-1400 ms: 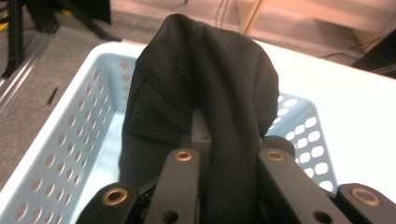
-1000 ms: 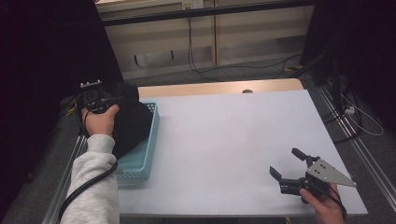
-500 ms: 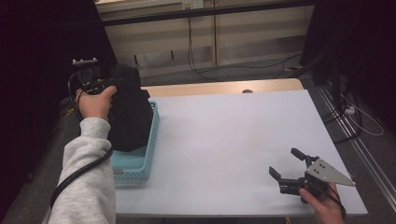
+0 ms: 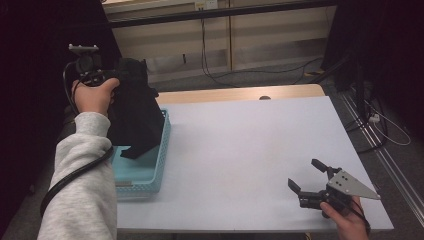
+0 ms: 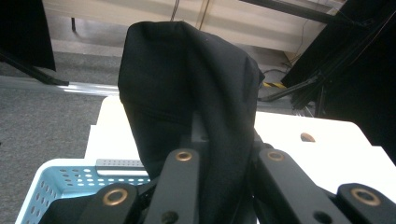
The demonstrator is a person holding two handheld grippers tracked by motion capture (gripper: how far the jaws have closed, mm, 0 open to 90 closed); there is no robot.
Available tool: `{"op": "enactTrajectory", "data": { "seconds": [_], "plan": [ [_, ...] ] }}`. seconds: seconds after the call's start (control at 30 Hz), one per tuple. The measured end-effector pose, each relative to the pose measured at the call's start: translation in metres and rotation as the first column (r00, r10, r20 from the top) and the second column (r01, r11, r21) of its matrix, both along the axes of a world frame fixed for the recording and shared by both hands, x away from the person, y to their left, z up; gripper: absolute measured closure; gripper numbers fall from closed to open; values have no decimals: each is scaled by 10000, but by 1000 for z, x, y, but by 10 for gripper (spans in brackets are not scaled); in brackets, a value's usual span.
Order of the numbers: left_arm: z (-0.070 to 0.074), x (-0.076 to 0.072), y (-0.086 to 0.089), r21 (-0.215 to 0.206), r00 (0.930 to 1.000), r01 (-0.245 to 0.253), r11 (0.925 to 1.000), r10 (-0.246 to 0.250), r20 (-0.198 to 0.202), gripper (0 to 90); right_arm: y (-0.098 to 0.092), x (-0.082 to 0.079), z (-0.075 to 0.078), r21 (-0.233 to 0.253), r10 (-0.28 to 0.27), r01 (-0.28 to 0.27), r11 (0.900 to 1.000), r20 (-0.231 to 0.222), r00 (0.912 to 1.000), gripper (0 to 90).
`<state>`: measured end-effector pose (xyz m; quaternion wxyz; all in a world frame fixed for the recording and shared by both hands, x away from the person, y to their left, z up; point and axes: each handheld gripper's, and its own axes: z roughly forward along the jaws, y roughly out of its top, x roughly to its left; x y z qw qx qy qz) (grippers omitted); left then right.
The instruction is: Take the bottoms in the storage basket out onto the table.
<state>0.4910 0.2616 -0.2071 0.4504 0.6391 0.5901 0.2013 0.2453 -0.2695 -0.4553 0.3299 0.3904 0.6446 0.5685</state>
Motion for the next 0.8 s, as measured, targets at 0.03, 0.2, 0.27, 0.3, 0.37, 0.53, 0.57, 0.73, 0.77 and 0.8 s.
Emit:
{"op": "enactTrajectory", "data": {
  "seconds": [0.03, 0.2, 0.27, 0.3, 0.37, 0.53, 0.57, 0.73, 0.77, 0.8],
  "plan": [
    [-3, 0, 2, 15, 10000, -47, 10000, 47, -75, 831, 0, 0, 0, 2, 21, -21, 10000, 26, 10000, 6],
    [-12, 1, 9, -94, 9997, -142, 9999, 140, -219, 831, 0, 0, 0, -42, 28, -28, 10000, 29, 10000, 6],
    [-10, 1, 8, -117, 9998, -83, 9999, 81, -186, 831, 1, 0, 0, -23, 42, -42, 10000, 6, 10000, 6],
    [-7, 0, 6, -143, 9999, 1, 9999, -2, -107, 831, 2, 1, 0, -22, 54, -54, 10000, 12, 10000, 6],
    [-4, -1, 2, -161, 9998, 170, 9997, -171, -59, 831, 2, 1, 0, -61, 77, -77, 10000, -5, 10000, 6],
    [2, -3, -9, -72, 9989, 464, 9989, -464, 41, 831, 2, 1, -1, -69, 99, -99, 9999, -20, 9999, 6],
    [5, -4, -14, -98, 9978, 655, 9978, -655, 66, 831, 2, 1, 0, -43, 104, -104, 9999, 8, 9999, 6],
    [11, -6, -25, -144, 9951, 987, 9950, -986, 91, 831, 1, 0, 0, -20, 74, -74, 10000, 2, 10000, 6],
    [12, -7, -29, -157, 9936, 1125, 9935, -1123, 135, 831, 1, 0, 0, -20, 65, -65, 10000, 12, 10000, 6],
    [14, -7, -32, -113, 9921, 1241, 9922, -1239, 172, 831, 1, 0, 0, -24, 64, -64, 10000, 10, 10000, 6]
  ]
}}
